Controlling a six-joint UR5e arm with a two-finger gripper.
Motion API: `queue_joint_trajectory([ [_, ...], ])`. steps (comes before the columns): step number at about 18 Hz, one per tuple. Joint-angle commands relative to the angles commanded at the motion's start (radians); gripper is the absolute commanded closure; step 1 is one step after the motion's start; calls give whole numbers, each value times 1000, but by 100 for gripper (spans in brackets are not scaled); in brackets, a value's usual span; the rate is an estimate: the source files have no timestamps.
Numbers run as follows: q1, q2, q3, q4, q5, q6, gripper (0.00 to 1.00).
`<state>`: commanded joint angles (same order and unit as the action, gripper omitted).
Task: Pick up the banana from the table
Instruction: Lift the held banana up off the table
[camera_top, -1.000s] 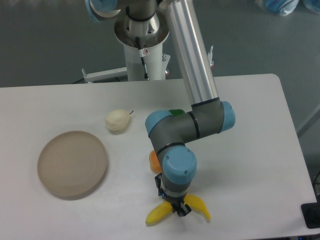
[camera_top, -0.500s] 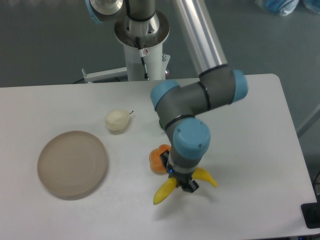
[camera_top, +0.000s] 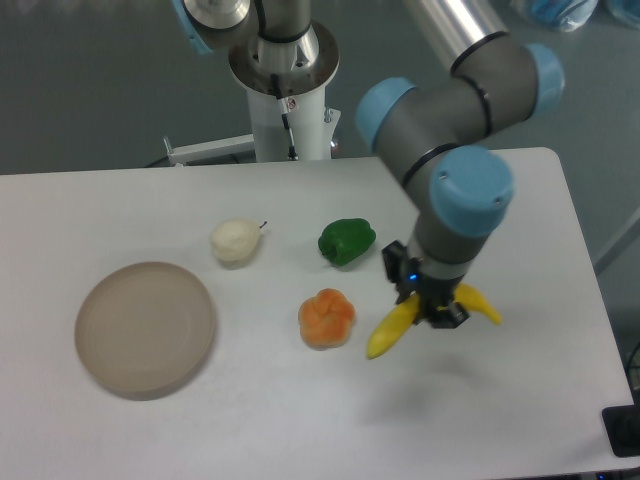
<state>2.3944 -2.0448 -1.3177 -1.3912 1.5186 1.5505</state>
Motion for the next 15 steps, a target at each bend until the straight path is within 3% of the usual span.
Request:
queue_joint_trajectory([
  [5, 37, -11, -2, 8, -5, 10, 85],
  [15, 35, -35, 14, 54, -2, 14, 85],
])
